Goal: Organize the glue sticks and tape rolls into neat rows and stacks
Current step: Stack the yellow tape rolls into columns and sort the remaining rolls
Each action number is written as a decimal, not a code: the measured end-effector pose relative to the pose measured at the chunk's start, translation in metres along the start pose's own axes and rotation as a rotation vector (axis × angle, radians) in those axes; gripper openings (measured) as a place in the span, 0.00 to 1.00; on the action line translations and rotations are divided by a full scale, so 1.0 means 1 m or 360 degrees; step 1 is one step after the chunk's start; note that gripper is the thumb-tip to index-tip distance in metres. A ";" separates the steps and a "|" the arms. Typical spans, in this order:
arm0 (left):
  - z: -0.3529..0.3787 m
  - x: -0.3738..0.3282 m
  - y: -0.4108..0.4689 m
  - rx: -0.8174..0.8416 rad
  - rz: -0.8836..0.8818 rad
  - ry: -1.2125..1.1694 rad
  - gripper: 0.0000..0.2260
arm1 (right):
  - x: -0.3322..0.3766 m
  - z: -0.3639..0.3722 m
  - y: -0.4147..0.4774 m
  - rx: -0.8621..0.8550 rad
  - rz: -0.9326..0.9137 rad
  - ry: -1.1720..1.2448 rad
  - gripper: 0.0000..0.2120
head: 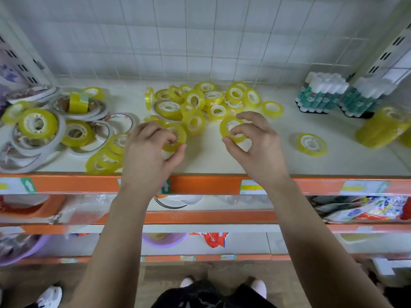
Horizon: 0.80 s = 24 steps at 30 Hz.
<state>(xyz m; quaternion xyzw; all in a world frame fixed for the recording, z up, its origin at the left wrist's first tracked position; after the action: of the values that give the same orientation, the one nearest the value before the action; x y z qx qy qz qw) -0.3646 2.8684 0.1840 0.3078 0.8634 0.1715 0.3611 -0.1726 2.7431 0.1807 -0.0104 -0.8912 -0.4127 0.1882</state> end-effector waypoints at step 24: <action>0.143 -0.297 -0.013 0.0114 0.0310 -0.0338 0.09 | -0.174 -0.268 -0.070 -0.0174 -0.0113 -0.0330 0.12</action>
<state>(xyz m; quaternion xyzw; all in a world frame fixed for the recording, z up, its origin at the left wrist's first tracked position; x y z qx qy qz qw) -0.1028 2.6749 0.2340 0.4193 0.7920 0.1413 0.4207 0.0642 2.5222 0.2272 -0.0317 -0.8818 -0.4637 0.0795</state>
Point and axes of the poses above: each hand's wrist, its own y-axis towards the middle knuckle, its own z-axis out of the palm, x = y × z, the point moved 1 cm from there along y, towards the middle knuckle, and after that the axes turned 15 degrees about -z, right-handed, at the moved point
